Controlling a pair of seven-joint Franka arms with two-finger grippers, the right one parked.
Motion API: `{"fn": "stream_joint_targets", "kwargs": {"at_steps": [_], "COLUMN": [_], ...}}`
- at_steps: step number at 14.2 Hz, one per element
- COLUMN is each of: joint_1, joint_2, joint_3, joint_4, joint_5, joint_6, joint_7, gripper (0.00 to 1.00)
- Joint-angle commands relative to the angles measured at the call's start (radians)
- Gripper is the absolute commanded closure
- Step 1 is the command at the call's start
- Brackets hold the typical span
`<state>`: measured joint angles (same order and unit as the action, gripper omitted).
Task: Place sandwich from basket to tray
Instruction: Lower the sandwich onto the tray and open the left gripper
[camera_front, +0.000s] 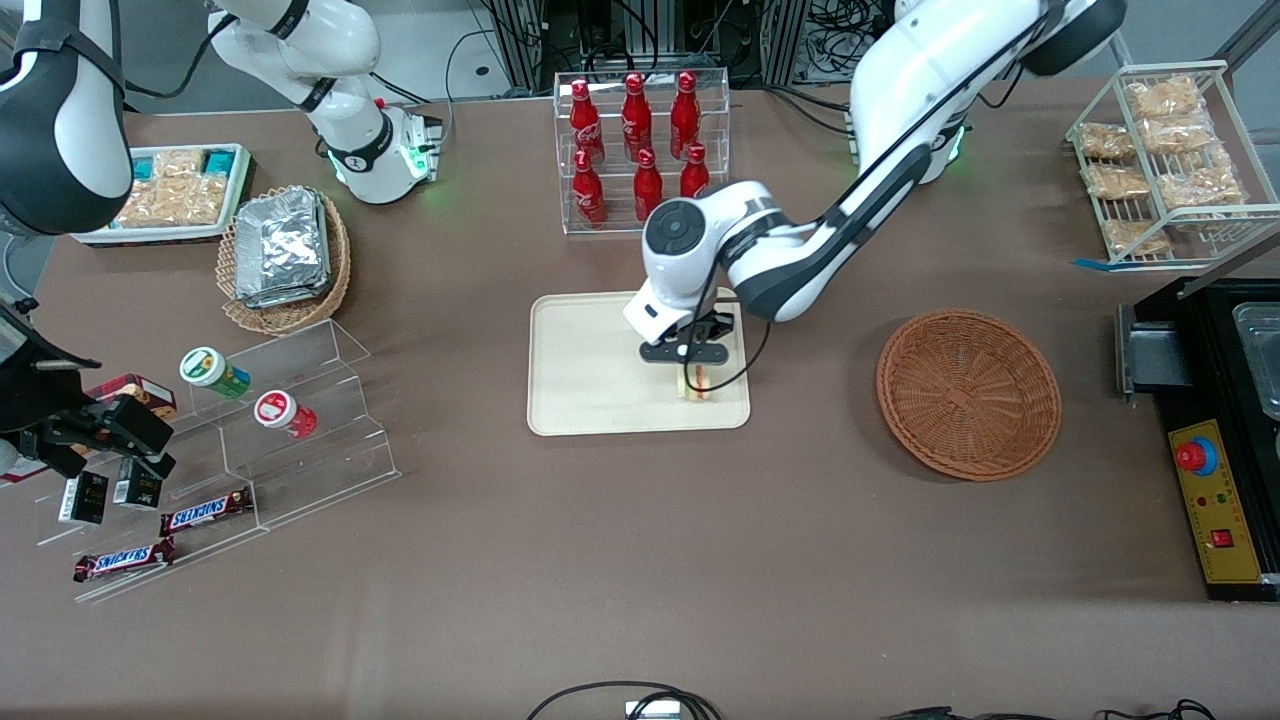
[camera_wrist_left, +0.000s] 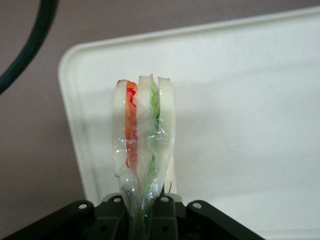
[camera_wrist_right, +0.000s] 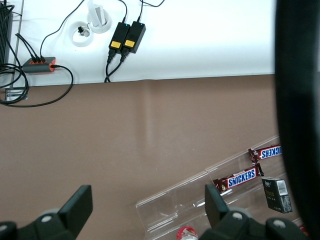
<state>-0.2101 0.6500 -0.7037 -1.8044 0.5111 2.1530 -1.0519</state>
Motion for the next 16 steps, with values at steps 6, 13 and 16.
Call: {"fn": "stream_joint_targets", "kwargs": {"at_steps": [6, 13, 16], "joint_1": [-0.018, -0.005, 0.012], "joint_2": [0.053, 0.008, 0.000], "joint_3": [0.007, 0.009, 0.007], "joint_4": [0.031, 0.066, 0.195], "joint_5": [0.024, 0.012, 0.006], "joint_6": [-0.027, -0.051, -0.188], "joint_7": [-0.007, -0.045, -0.120], "gripper": [0.63, 0.01, 0.01]}}
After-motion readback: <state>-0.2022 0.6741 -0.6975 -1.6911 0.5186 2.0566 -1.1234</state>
